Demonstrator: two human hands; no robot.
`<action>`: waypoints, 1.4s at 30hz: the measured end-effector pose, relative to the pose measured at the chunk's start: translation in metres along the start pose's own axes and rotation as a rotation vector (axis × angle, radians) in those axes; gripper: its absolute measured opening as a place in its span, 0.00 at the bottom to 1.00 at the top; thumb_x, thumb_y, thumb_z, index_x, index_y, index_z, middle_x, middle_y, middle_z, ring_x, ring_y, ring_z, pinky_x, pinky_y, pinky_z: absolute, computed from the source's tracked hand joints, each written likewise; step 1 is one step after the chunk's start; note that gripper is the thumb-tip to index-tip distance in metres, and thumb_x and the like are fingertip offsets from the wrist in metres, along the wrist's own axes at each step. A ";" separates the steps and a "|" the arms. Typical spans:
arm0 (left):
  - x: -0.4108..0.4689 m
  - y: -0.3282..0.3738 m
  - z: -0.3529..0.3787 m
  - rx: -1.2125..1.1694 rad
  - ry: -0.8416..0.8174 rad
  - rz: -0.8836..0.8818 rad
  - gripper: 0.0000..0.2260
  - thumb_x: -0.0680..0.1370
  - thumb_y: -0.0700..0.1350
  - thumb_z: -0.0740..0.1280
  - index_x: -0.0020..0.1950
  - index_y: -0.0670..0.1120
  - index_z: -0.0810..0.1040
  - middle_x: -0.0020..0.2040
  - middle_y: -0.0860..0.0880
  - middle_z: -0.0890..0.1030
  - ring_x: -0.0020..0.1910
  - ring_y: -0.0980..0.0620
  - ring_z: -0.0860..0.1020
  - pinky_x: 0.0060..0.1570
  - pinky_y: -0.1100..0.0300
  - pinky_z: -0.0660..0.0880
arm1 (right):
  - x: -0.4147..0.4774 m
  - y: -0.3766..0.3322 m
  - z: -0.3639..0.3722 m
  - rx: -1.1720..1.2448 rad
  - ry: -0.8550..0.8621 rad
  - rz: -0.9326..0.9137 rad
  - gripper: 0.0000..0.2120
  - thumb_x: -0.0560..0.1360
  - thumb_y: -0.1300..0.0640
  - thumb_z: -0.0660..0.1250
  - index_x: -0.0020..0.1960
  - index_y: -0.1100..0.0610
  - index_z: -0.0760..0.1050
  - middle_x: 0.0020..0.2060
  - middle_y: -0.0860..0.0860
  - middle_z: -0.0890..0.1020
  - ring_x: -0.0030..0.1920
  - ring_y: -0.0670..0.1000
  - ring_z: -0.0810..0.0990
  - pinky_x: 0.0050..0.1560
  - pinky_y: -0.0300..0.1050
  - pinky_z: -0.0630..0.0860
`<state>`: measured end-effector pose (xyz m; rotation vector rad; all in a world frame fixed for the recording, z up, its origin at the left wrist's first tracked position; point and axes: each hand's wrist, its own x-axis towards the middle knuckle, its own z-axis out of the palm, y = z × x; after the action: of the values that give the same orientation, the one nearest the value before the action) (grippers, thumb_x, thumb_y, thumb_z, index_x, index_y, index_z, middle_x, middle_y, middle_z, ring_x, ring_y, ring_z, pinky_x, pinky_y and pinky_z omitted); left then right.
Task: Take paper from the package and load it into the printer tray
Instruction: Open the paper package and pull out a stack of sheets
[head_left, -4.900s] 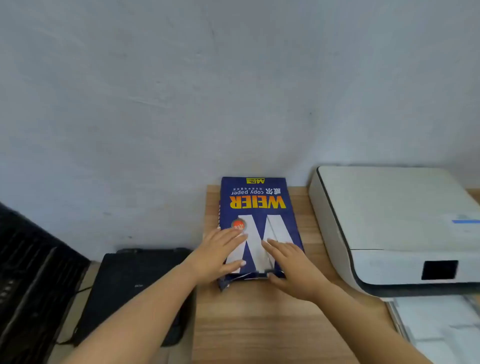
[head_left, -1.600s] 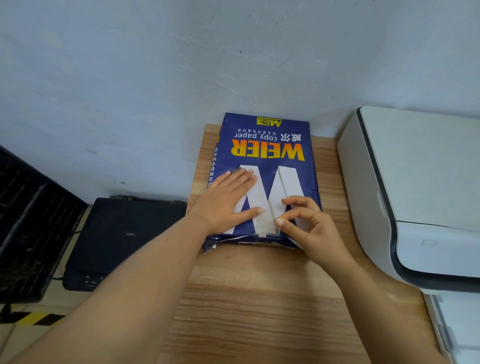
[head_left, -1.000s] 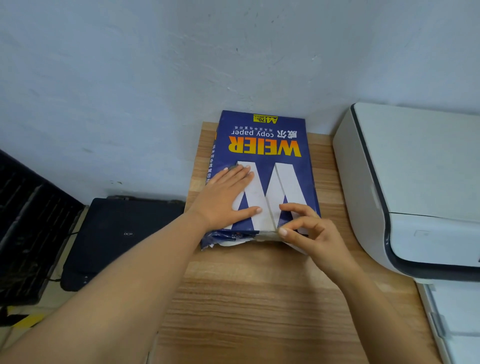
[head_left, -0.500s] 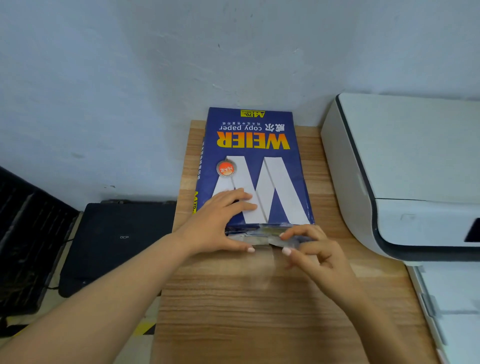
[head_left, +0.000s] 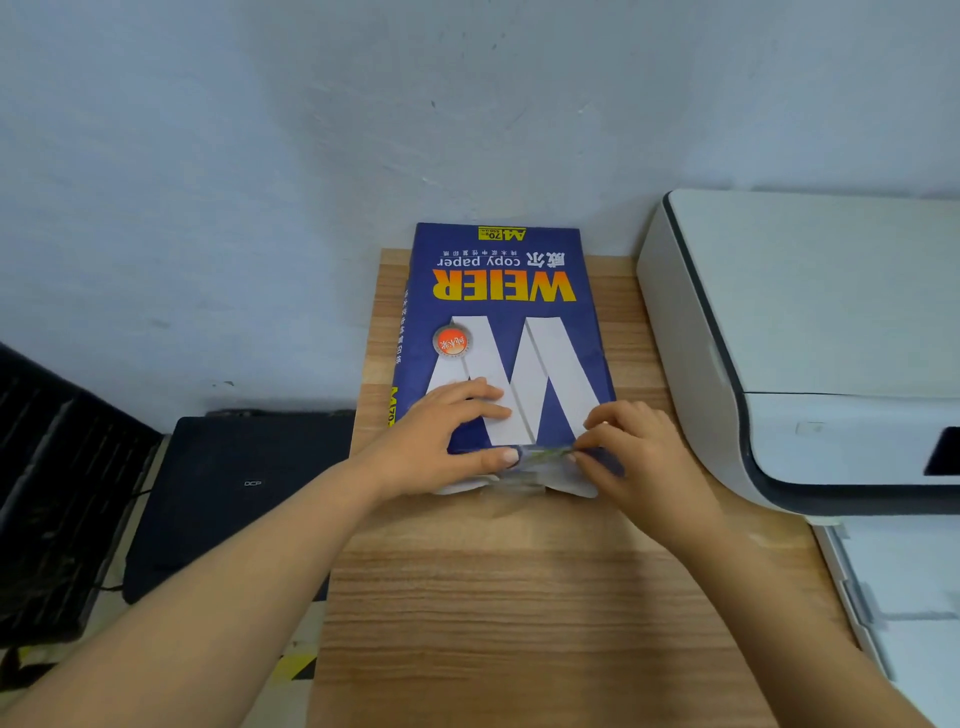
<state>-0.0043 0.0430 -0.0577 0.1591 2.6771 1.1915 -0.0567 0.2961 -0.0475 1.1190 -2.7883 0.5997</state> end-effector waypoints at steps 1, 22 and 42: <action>0.001 -0.001 0.001 -0.031 0.009 -0.004 0.29 0.67 0.71 0.62 0.64 0.60 0.72 0.68 0.65 0.65 0.71 0.66 0.56 0.72 0.49 0.59 | 0.000 -0.001 -0.001 0.028 0.036 0.002 0.04 0.71 0.57 0.71 0.45 0.55 0.80 0.47 0.49 0.78 0.47 0.50 0.75 0.48 0.45 0.71; 0.007 -0.001 -0.003 -0.424 0.155 -0.112 0.05 0.75 0.44 0.69 0.48 0.45 0.83 0.54 0.57 0.82 0.59 0.70 0.72 0.53 0.79 0.67 | 0.017 -0.005 0.020 0.115 -0.019 -0.062 0.07 0.71 0.55 0.72 0.48 0.53 0.84 0.58 0.52 0.80 0.53 0.53 0.77 0.49 0.52 0.78; 0.001 -0.003 -0.002 -0.166 0.144 -0.030 0.18 0.65 0.46 0.79 0.53 0.53 0.81 0.59 0.58 0.79 0.65 0.66 0.68 0.62 0.66 0.69 | 0.031 0.001 0.012 0.013 -0.076 -0.128 0.18 0.76 0.46 0.55 0.46 0.53 0.81 0.46 0.46 0.83 0.46 0.50 0.78 0.34 0.49 0.78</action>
<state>-0.0060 0.0399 -0.0590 0.0077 2.6727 1.4603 -0.0789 0.2719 -0.0517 1.3376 -2.7507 0.5746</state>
